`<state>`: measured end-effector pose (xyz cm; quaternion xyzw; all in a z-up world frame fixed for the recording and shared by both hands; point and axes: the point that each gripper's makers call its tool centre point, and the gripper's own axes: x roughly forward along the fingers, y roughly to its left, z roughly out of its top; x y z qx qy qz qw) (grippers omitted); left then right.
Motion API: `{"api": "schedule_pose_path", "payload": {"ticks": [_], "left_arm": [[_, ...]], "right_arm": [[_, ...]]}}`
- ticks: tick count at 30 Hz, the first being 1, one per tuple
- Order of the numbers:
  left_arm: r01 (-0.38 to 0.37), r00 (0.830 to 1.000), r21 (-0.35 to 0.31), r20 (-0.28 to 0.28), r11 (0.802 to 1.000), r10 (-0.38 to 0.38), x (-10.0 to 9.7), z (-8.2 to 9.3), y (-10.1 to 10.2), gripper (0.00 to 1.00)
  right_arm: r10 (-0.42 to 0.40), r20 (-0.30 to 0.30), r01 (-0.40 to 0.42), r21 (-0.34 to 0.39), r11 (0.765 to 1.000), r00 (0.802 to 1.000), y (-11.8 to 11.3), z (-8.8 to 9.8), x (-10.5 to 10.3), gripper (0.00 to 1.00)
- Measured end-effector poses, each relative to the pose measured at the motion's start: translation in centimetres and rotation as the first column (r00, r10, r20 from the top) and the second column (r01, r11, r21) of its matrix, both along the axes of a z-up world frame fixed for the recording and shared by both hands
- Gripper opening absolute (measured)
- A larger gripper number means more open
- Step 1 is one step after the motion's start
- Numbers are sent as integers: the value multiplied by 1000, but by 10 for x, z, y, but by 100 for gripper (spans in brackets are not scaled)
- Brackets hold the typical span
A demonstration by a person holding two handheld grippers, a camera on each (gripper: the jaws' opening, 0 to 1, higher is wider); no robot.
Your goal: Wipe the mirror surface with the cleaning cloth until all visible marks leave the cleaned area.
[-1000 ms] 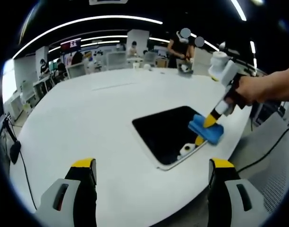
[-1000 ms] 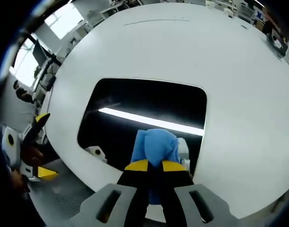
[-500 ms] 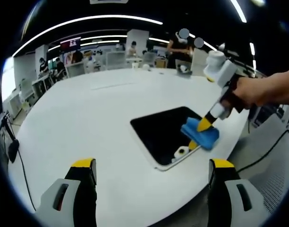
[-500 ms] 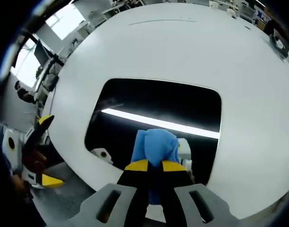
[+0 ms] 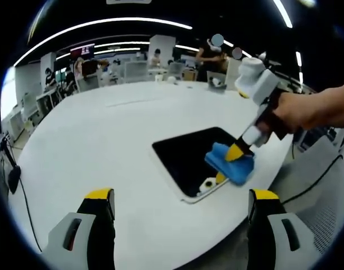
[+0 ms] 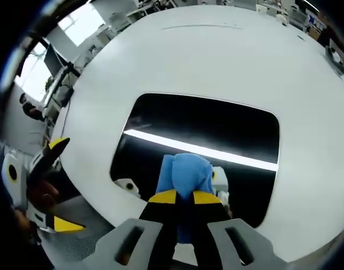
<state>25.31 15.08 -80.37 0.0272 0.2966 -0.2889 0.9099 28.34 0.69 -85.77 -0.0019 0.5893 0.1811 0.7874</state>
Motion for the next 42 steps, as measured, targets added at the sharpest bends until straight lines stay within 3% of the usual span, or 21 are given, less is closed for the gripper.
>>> {"api": "schedule_pose_path", "payload": {"ticks": [17,28,30,37,42], "left_arm": [[-11,1000,-29,-15,1000,10,-1,0,0,100],[-12,1000,-15,0,1000,12,-1,3,1,100],[-19,999,5,-27,1000,19,-3,-1,2,100],[-32,999,15,-32,999,33,-3,1,5,100],[-13,1000,-3,-4,1000,13,-7,6,4,100]], "right_arm": [[23,7,-23,17,1000,1000,28,0,-2,3],[48,14,-48,33,998,999,52,2,-6,3],[57,16,-57,31,998,998,56,2,-6,3],[78,24,-78,25,997,997,61,3,-8,3],[88,26,-89,29,996,996,68,3,-8,3]]}}
